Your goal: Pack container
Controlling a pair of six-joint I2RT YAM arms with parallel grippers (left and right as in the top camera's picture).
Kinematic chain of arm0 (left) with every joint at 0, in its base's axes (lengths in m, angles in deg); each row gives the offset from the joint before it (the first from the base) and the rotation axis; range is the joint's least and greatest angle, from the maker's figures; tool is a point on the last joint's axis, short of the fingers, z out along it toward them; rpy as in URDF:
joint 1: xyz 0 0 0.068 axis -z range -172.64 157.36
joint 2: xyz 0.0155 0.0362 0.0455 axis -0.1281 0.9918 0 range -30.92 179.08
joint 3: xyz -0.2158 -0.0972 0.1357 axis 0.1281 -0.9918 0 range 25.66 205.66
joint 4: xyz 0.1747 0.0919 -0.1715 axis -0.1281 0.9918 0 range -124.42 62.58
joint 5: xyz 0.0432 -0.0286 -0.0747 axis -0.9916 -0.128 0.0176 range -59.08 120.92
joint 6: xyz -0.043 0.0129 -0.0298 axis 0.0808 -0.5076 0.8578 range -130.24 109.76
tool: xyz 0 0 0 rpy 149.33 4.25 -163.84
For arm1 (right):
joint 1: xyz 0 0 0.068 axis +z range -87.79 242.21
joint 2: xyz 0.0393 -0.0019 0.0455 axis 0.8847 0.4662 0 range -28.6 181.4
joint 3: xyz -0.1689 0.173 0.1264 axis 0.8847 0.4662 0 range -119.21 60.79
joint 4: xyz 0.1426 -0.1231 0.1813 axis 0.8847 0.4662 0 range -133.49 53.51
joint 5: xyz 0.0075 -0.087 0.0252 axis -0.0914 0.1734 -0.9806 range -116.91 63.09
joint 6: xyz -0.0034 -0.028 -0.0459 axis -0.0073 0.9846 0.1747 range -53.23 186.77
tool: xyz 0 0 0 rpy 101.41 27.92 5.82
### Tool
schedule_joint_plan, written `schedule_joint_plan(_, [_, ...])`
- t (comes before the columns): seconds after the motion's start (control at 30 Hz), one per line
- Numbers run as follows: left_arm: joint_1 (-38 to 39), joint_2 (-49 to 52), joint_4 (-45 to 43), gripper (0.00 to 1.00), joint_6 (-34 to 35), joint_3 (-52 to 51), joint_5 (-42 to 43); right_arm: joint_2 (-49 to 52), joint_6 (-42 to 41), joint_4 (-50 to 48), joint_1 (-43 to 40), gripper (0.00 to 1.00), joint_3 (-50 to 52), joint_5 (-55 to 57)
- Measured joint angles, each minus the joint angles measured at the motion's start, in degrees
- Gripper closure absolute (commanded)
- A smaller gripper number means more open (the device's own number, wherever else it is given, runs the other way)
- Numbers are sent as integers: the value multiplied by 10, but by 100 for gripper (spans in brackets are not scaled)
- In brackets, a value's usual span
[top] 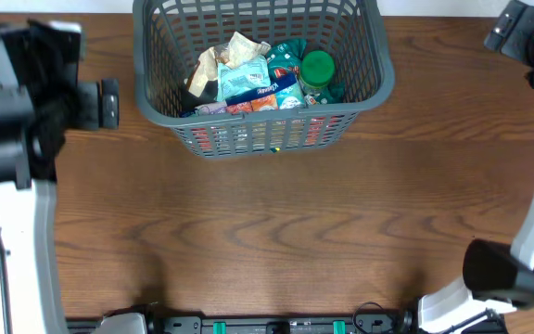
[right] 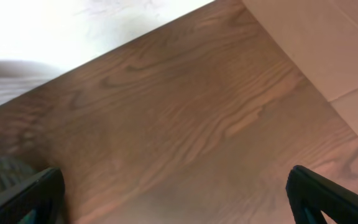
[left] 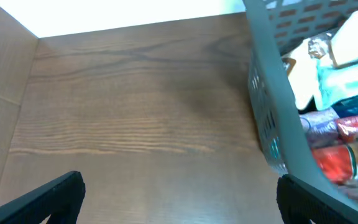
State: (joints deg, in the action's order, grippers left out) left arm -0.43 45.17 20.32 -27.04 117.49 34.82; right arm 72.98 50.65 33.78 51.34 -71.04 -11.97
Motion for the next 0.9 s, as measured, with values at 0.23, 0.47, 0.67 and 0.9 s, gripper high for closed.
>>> schedule_joint_plan(0.23, [0, -120, -68, 1, -2, -150, 0, -108, -2, -27, 0, 1, 86, 0])
schedule_joint_plan(0.47, [0, -224, -106, 1, -5, -256, 0, -234, 10, -145, 4, 1, 319, -2])
schedule_joint_plan(0.67, [0, -256, -110, 2, -10, -285, 0, -326, 63, -256, 49, 1, 525, -17])
schedule_joint_plan(0.9, [0, -234, -111, 1, -10, -286, 0, -353, 109, -305, 100, 1, 624, -31])
